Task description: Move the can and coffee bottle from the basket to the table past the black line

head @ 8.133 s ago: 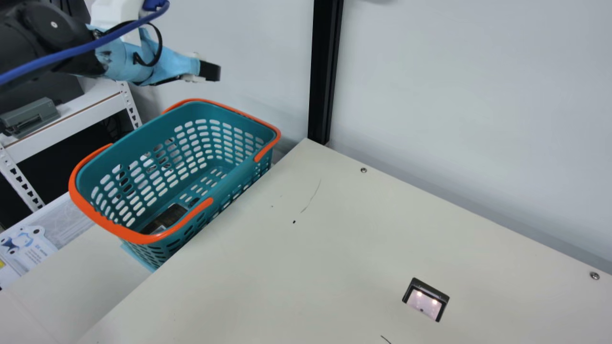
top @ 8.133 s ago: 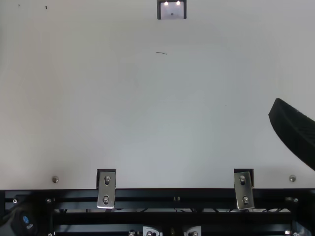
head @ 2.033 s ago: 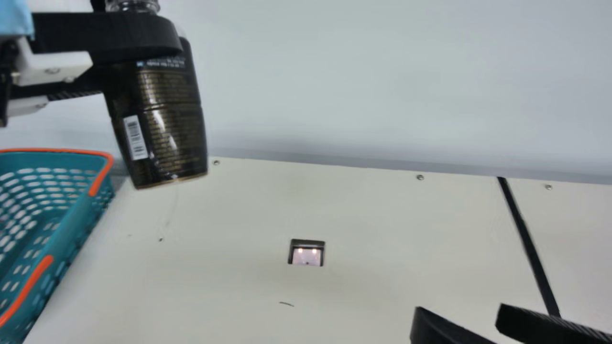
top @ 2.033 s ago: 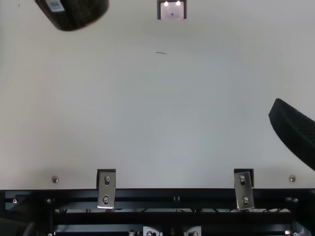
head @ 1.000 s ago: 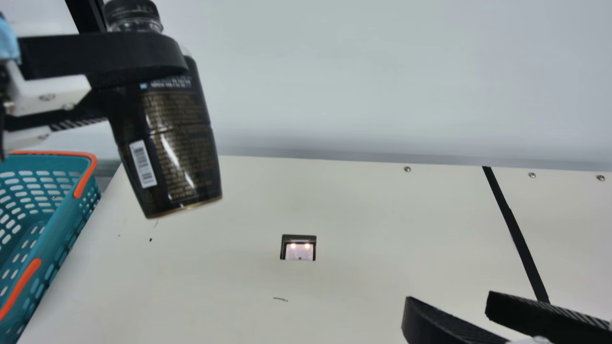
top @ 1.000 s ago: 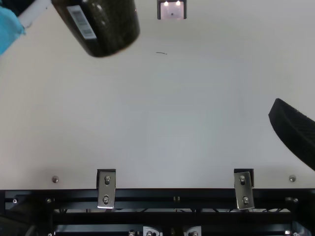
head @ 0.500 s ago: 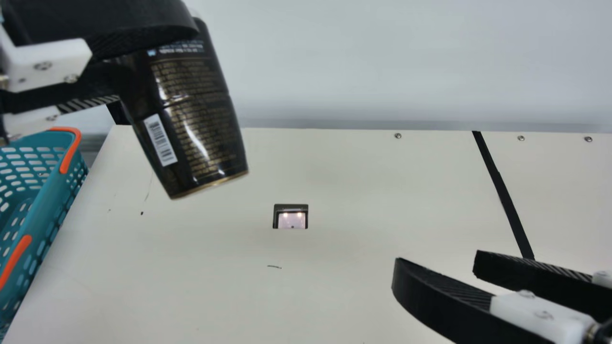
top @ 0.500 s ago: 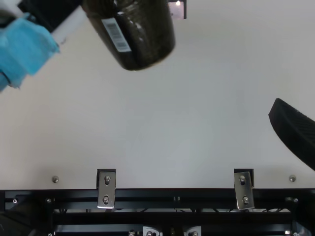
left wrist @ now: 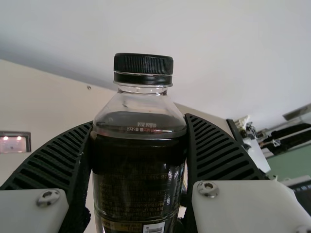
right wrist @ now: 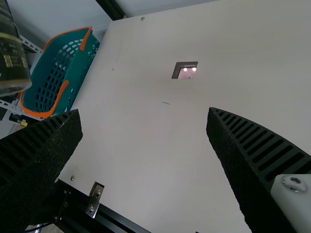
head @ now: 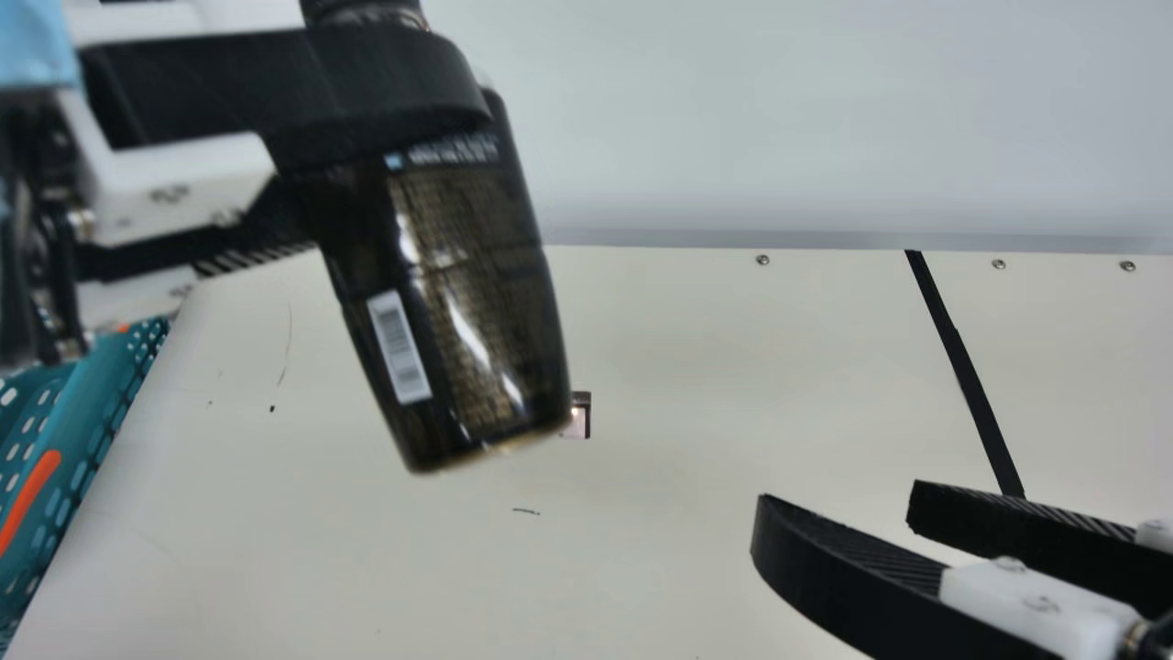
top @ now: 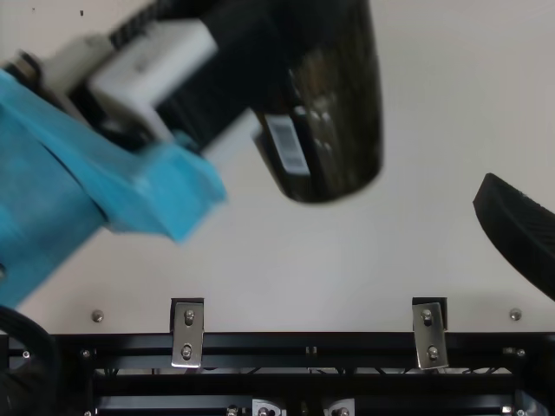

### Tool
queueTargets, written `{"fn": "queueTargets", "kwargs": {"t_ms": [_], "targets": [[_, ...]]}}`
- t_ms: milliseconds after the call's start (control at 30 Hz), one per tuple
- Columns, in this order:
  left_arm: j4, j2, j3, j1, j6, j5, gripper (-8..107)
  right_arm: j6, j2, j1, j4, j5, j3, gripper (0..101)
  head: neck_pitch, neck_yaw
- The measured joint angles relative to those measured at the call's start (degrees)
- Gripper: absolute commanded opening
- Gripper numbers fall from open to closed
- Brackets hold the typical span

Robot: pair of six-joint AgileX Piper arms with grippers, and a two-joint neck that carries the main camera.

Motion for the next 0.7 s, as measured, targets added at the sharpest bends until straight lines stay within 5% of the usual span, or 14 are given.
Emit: {"fn": "queueTargets", "kwargs": {"t_ms": [300,700], "targets": [[-1.7,0.3,-2.1,-6.3,-9.3,3.8,10,0.0,0.0,0.0,0.0,0.0,0.0,101,0.0,0.0],[-2.0,0.1,-2.5,-7.3,-13.7,4.4,10,0.0,0.0,0.0,0.0,0.0,0.0,101,0.0,0.0]]}}
